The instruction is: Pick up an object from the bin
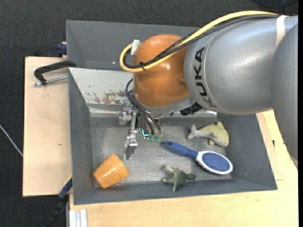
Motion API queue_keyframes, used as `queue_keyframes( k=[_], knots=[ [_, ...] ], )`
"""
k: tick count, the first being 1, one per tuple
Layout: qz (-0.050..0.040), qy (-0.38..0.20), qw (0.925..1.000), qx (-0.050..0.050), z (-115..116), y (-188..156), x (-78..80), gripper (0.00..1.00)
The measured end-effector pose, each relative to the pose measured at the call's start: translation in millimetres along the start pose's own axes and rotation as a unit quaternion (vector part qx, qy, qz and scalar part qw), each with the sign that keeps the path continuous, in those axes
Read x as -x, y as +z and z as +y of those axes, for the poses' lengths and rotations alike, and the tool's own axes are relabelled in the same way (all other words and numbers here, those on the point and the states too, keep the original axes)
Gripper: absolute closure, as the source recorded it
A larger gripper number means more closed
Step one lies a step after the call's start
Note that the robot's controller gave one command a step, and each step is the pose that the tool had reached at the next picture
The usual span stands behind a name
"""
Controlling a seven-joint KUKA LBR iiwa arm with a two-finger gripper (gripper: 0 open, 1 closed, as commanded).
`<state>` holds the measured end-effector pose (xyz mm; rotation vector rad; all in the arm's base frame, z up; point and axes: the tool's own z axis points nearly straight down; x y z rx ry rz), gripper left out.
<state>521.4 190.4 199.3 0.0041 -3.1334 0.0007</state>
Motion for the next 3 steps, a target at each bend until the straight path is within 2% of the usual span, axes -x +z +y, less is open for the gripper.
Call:
queue_keyframes(
  k=[1, 2, 3],
  knots=[
    [-0.0059, -0.239, 0.9711, 0.000, 23, 123, -13.7, 0.00],
    [-0.0044, -0.238, 0.9712, -0.002, 20, 123, -13.5, 1.00],
    [-0.0119, -0.260, 0.9655, 0.000, 13, -12, -6.3, 1.00]
  ],
)
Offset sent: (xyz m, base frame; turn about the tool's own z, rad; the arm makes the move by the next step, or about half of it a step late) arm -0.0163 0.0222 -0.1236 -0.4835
